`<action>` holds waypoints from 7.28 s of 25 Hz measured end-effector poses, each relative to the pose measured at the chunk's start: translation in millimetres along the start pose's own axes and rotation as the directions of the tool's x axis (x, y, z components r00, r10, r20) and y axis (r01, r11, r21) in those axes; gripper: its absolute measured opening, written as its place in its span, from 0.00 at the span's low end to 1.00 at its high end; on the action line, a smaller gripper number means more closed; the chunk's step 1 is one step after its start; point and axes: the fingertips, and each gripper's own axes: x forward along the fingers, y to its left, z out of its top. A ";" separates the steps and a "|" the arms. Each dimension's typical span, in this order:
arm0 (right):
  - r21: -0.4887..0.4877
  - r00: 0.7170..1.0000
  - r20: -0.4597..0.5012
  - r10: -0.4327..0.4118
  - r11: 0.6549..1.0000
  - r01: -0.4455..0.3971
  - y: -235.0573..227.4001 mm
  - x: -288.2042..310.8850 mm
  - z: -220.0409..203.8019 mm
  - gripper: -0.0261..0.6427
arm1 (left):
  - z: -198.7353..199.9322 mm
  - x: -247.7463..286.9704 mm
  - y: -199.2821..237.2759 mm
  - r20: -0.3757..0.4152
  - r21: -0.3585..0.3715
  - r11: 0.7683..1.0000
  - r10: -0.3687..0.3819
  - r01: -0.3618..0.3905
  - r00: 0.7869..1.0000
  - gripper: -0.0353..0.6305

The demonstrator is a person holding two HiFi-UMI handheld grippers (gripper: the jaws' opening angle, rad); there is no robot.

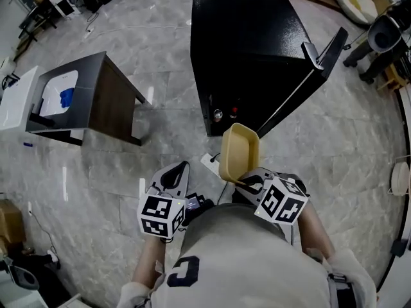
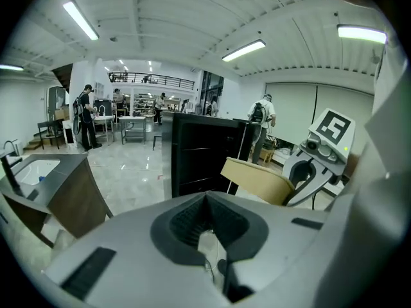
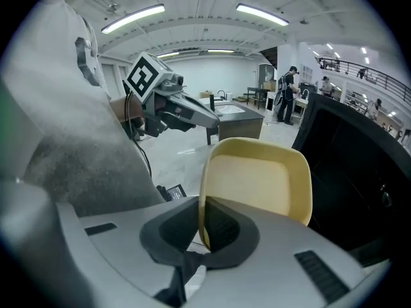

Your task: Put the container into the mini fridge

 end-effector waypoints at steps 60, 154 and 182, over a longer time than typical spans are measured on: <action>-0.351 0.860 -0.501 -0.101 0.932 -0.095 -260.2 249.0 -143.6 0.09 | -36.5 105.2 81.7 -0.200 -0.172 0.985 -0.010 -0.026 0.980 0.14; 0.103 0.838 -0.066 -0.541 0.832 0.545 -306.7 160.0 -63.9 0.19 | -21.7 105.7 93.3 -0.174 -0.138 0.989 0.033 -0.058 0.984 0.14; 0.378 0.856 0.507 -0.099 0.918 -0.118 -172.3 2.7 40.0 0.10 | 42.8 79.6 -5.5 0.008 -0.005 0.989 0.150 -0.150 0.989 0.14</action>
